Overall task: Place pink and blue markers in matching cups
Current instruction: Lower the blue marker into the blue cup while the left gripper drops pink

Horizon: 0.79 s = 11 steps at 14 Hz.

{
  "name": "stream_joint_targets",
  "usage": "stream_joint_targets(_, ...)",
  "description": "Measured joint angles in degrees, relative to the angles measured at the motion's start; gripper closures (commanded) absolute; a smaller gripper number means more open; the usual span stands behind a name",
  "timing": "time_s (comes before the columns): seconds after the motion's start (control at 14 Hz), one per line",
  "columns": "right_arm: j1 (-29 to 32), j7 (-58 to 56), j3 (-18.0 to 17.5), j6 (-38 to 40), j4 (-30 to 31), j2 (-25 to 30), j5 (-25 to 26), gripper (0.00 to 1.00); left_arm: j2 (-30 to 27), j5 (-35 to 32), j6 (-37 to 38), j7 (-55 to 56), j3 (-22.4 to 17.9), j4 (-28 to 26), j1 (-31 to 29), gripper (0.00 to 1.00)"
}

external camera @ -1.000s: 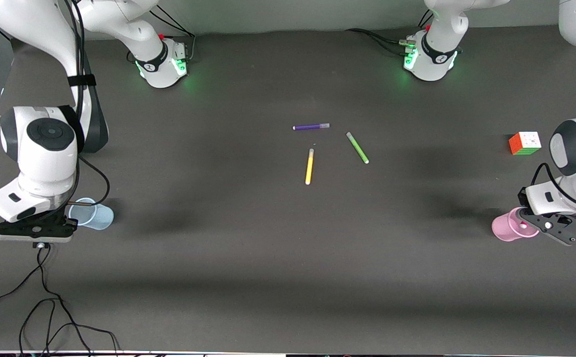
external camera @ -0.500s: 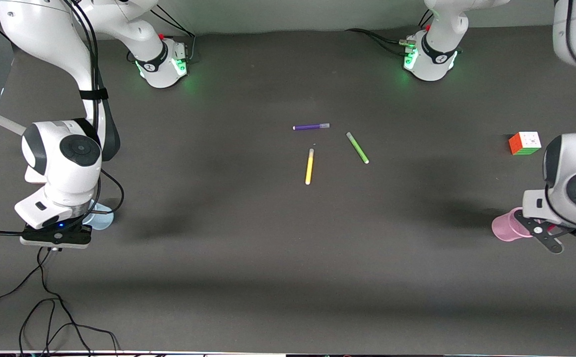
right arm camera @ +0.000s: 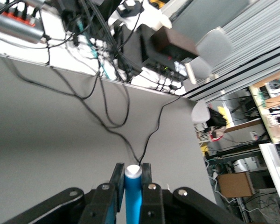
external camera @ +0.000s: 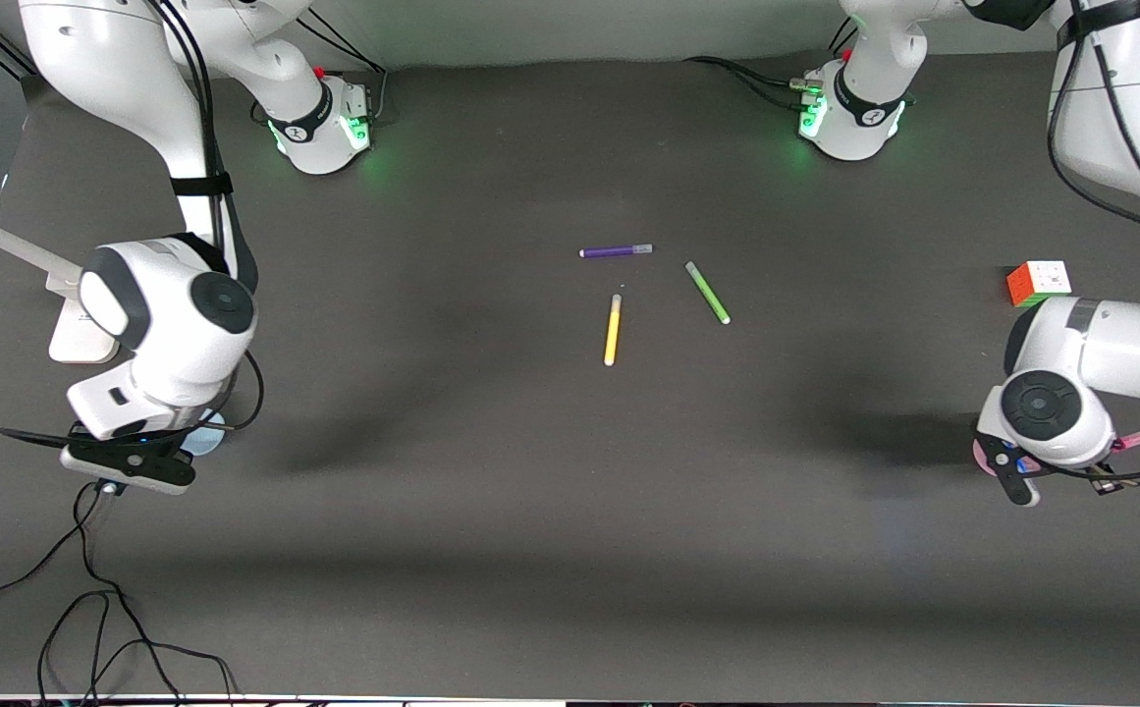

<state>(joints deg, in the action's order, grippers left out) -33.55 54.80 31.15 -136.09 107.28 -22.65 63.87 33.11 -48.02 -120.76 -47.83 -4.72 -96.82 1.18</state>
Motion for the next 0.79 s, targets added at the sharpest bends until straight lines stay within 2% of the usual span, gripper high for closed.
stream_joint_targets(0.43, -0.01, 22.69, 0.05, 3.15, 2.89, -2.50, 14.49, 1.00, 1.61, -0.26, 2.05, 0.01, -0.08, -0.28, 0.20, 1.00)
stream_joint_targets(0.57, -0.46, 27.76, 0.01, 4.13, 4.79, -2.70, 15.61, 1.00, 1.63, -0.27, 2.05, 0.46, -0.06, -0.22, 0.42, 1.00)
stream_joint_targets(0.79, -2.59, 35.11, -0.05, 8.22, 7.21, -2.99, 16.30, 1.00, 1.64, -0.28, 3.38, 4.19, 0.01, -0.19, 1.93, 0.86)
